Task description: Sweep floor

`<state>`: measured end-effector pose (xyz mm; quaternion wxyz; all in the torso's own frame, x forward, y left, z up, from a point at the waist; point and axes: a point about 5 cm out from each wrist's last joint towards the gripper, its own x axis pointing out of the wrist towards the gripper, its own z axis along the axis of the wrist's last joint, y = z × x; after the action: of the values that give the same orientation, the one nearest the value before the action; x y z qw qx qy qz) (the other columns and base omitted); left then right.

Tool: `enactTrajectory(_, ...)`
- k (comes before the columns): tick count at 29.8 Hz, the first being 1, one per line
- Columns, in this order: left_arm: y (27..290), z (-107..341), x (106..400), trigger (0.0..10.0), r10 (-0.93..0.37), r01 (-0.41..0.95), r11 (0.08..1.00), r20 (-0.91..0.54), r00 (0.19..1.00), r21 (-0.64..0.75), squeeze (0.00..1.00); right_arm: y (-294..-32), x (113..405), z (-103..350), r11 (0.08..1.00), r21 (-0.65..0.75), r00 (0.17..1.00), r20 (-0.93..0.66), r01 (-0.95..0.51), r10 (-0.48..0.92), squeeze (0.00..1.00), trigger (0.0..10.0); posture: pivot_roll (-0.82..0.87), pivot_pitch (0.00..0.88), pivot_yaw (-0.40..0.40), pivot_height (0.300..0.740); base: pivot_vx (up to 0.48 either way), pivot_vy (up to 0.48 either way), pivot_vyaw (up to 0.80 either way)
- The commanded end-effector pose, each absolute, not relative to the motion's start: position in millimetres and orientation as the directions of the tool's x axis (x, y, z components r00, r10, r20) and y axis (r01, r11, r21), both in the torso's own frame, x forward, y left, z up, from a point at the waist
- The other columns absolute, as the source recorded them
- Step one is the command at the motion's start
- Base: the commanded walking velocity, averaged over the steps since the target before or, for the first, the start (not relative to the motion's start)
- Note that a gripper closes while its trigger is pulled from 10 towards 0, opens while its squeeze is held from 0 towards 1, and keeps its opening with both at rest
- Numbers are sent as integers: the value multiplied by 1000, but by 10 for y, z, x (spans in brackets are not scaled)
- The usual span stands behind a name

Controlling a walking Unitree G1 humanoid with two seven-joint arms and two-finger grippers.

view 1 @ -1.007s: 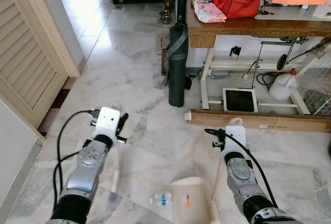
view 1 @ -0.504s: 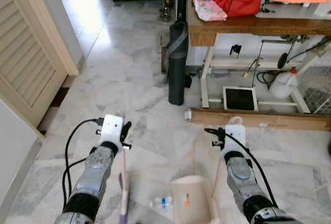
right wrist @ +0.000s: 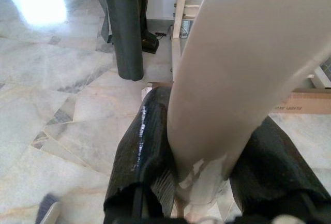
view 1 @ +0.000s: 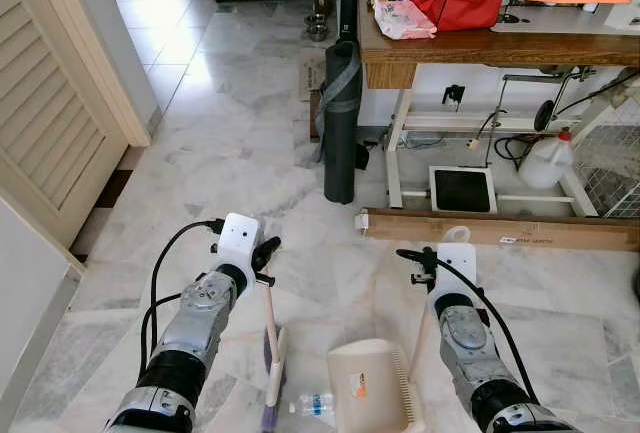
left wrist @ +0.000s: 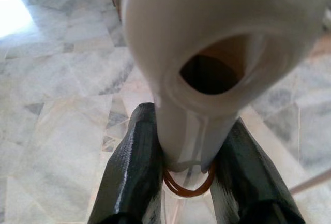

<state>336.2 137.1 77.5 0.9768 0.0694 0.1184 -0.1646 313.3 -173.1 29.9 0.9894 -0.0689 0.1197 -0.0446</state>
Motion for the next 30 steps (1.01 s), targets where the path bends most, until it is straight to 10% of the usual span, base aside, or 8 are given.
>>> enactTrajectory(1,1457,576,3257,10000,-297,378,912,-382,875,157,0,-1705,3005,120,988,-150,944,-318,44,-91,0,10000,67,124,52,740,0,0,0)
enactTrajectory(30,866,718,3172,10000,-403,275,904,-435,805,-329,0,-1675,2984,100,989,-138,942,-324,51,-93,0,10000,71,125,70,740,0,0,0)
